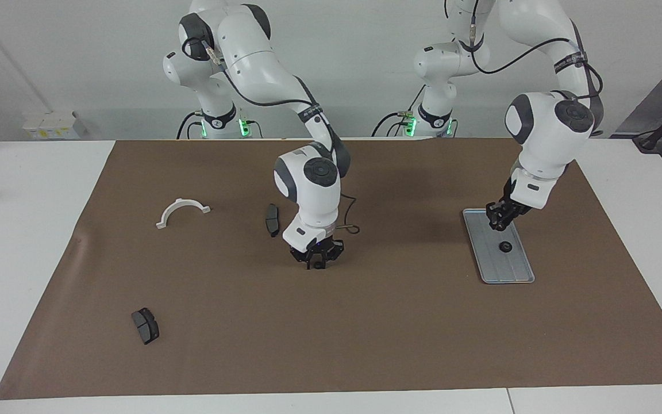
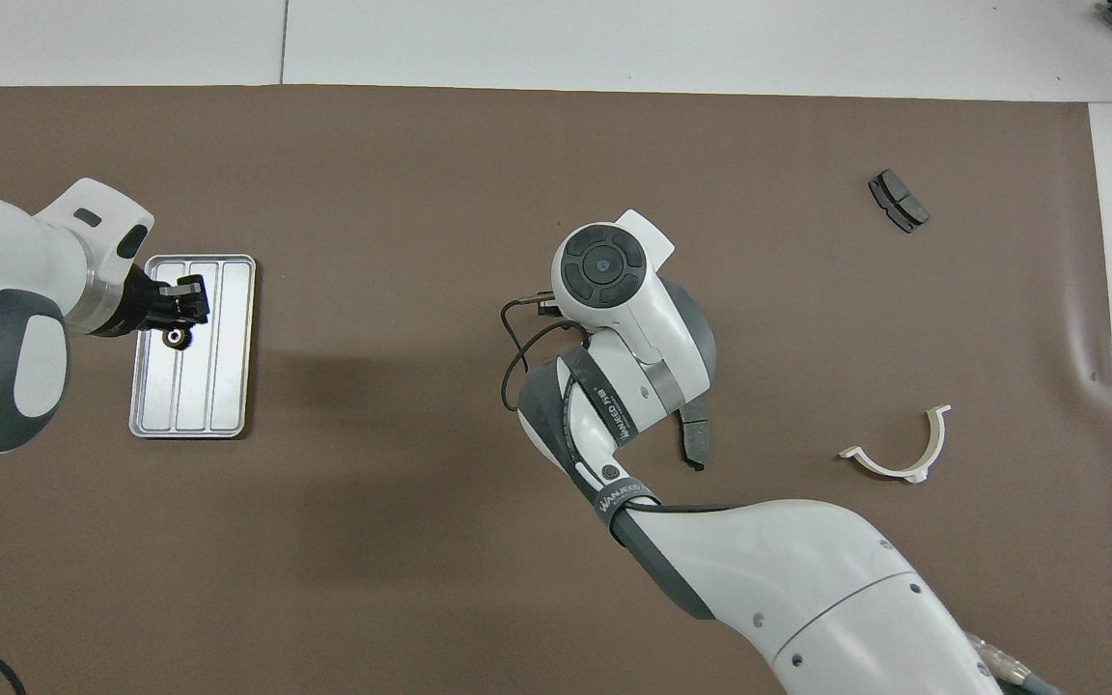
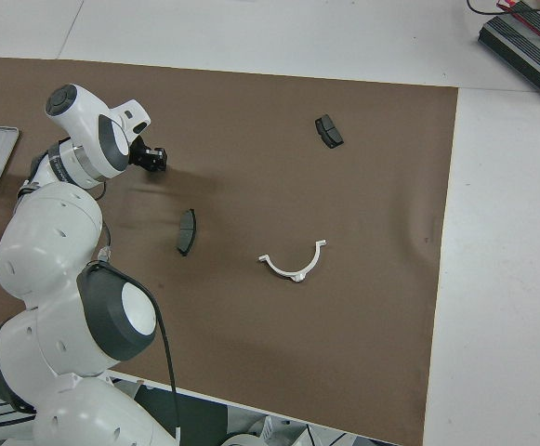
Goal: Place bearing gear from tray to pile
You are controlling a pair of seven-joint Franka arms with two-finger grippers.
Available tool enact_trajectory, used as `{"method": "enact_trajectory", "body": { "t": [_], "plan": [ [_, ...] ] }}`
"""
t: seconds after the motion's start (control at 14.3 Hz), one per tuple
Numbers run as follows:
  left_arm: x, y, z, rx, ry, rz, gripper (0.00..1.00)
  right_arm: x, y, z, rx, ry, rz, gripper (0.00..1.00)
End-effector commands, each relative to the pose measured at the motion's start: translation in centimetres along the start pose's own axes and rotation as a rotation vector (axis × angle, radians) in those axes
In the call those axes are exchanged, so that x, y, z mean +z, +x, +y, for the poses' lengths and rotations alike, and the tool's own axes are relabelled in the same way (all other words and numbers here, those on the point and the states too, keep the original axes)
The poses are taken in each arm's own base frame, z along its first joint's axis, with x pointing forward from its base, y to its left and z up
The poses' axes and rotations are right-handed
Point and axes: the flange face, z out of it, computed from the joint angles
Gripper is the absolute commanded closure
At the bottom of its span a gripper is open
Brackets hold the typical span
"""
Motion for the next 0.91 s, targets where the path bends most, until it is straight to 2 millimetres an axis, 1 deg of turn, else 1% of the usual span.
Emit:
{"method": "enact_trajectory", "body": {
  "t": [0.0,0.14,0.28,0.35,0.42,0.56,0.63,0.77,0.84],
  "plan": [
    [-0.4,-0.6,2.7,-0.024,0.006,-0.010,1.00,-0.5,-0.8,0.1,0.017,-0.001,-0.011,0.72],
    [-1.5,-0.5,4.9,-0.035,-0.008,0.016,1.00,-0.5,-0.8,0.1,0.015,-0.001,-0.012,0.83],
    [-1.9,0.0,6.8,-0.039,-0.037,0.026,1.00,-0.7,-0.4,0.4,0.021,0.001,-0.007,0.93],
    [-2.9,0.2,7.5,-0.051,-0.063,0.033,1.00,-0.9,0.1,1.0,0.030,0.002,-0.002,0.96],
    [-3.2,0.3,8.4,-0.067,-0.085,0.030,1.00,-1.2,0.7,1.7,0.032,0.004,0.005,0.96],
    [-3.6,0.1,10.8,-0.063,-0.114,0.043,1.00,-1.9,3.0,5.3,0.057,0.002,0.022,0.96],
    [-3.7,-0.6,12.7,-0.058,-0.132,0.059,1.00,-2.7,3.9,7.0,0.043,0.011,0.027,0.96],
    [-3.5,-2.6,17.3,-0.068,-0.173,0.100,1.00,-3.5,5.6,11.6,0.034,0.004,0.017,0.96],
    [-2.2,-3.9,19.9,-0.085,-0.181,0.086,1.00,-4.0,6.2,13.6,0.031,0.005,0.019,0.96]
  ]
}}
